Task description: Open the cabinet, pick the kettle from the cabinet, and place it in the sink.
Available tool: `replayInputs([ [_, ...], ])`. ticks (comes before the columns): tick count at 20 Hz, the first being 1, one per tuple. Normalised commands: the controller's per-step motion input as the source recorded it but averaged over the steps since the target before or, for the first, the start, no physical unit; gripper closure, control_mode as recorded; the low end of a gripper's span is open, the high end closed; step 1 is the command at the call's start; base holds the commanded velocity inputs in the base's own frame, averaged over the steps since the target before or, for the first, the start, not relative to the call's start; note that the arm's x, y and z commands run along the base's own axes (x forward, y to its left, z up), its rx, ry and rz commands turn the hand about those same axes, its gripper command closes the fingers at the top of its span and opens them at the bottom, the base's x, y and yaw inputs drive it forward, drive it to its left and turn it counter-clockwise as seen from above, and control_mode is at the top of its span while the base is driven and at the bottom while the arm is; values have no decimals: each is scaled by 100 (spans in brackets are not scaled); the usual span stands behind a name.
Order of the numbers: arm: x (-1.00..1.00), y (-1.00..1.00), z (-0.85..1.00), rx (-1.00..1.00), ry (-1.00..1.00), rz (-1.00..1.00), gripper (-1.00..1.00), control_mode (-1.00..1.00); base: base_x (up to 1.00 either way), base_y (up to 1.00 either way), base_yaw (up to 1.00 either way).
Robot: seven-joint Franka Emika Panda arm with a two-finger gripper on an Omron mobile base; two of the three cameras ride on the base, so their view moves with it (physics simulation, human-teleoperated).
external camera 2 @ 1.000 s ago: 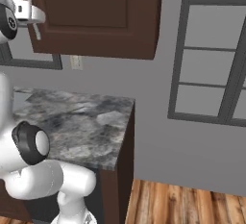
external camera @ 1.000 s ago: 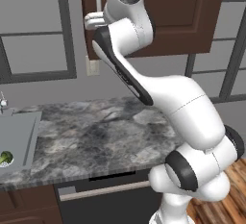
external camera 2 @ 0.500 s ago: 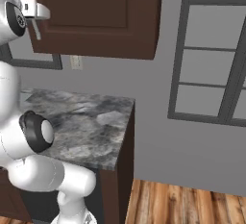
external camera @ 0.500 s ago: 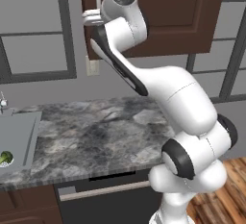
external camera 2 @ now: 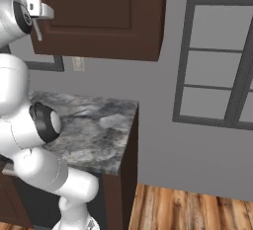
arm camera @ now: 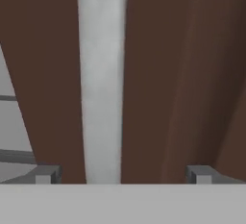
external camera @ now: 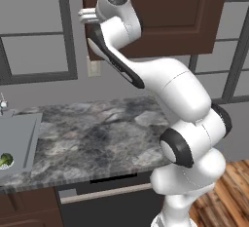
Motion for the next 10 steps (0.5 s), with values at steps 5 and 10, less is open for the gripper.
replayInputs([
  [5, 40, 14, 0, 2, 0, 0, -100, -100, 0, 0, 0],
  [10, 39, 13, -4, 1, 0, 0, 100, -100, 0, 0, 0],
])
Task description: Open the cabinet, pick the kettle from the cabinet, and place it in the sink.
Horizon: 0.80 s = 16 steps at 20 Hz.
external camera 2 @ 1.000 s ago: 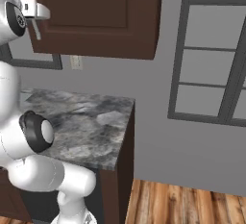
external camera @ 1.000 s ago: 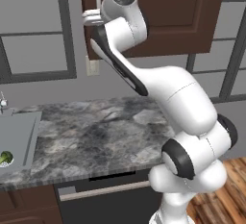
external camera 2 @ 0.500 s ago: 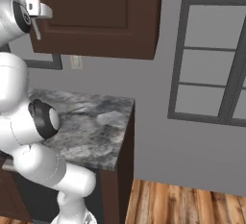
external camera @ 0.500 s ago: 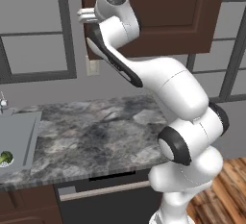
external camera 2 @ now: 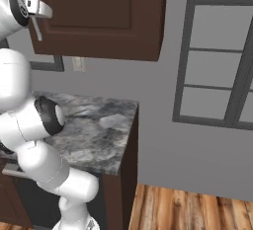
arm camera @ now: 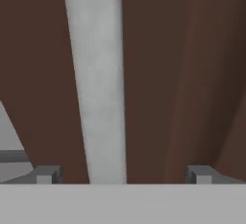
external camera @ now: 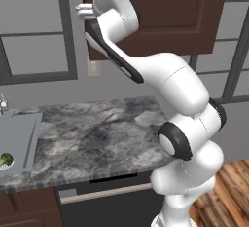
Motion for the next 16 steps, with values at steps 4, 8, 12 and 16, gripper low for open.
replayInputs([
  [4, 17, 1, -22, 0, 0, 0, 100, -100, 0, 0, 0],
  [8, 0, 1, -31, 0, -2, 1, 100, -100, 0, 0, 0],
  [12, -2, 6, -40, 4, -12, 1, 100, -100, 0, 0, 0],
  [16, -15, 1, -42, 11, -12, 4, 100, -100, 0, 0, 0],
])
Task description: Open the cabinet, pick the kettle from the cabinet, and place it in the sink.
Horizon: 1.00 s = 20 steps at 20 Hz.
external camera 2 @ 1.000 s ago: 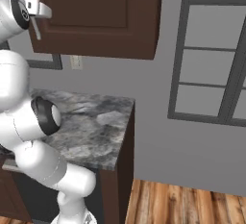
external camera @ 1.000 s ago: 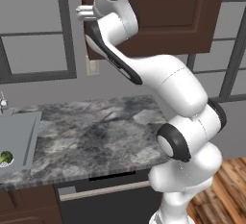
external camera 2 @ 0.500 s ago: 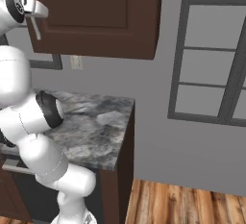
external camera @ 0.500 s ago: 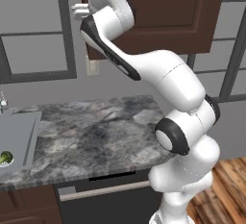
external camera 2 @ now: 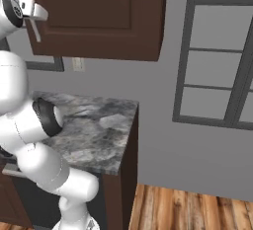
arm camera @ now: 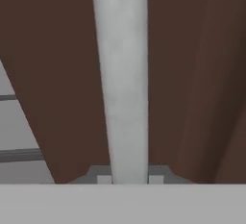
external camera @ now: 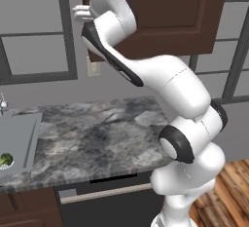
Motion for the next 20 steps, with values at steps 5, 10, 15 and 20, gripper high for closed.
replayInputs([
  [5, -52, -6, -24, 12, -14, 15, 100, -100, 0, 0, 0],
  [10, -66, -20, -7, 15, -5, 20, 100, -100, 0, 0, 0],
  [15, -65, -26, -1, 11, 1, 27, 100, -100, 0, 0, 0],
  [20, -62, -31, 0, 8, 0, 33, 100, -100, 0, 0, 0],
])
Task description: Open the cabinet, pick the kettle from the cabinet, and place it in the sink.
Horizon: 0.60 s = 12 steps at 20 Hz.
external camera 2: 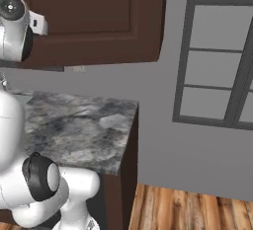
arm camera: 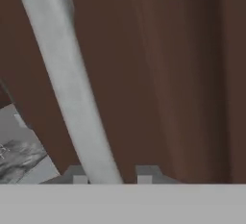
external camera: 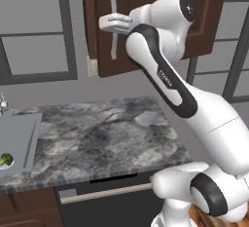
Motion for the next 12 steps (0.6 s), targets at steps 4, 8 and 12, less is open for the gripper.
replayInputs([
  [4, -62, -31, 0, 5, 0, 34, 100, -100, 0, 0, 0],
  [8, -62, -32, 0, 5, 0, 33, 100, -100, 0, 0, 0],
  [12, -63, -32, 0, 1, 0, 32, 100, -100, 0, 0, 0],
])
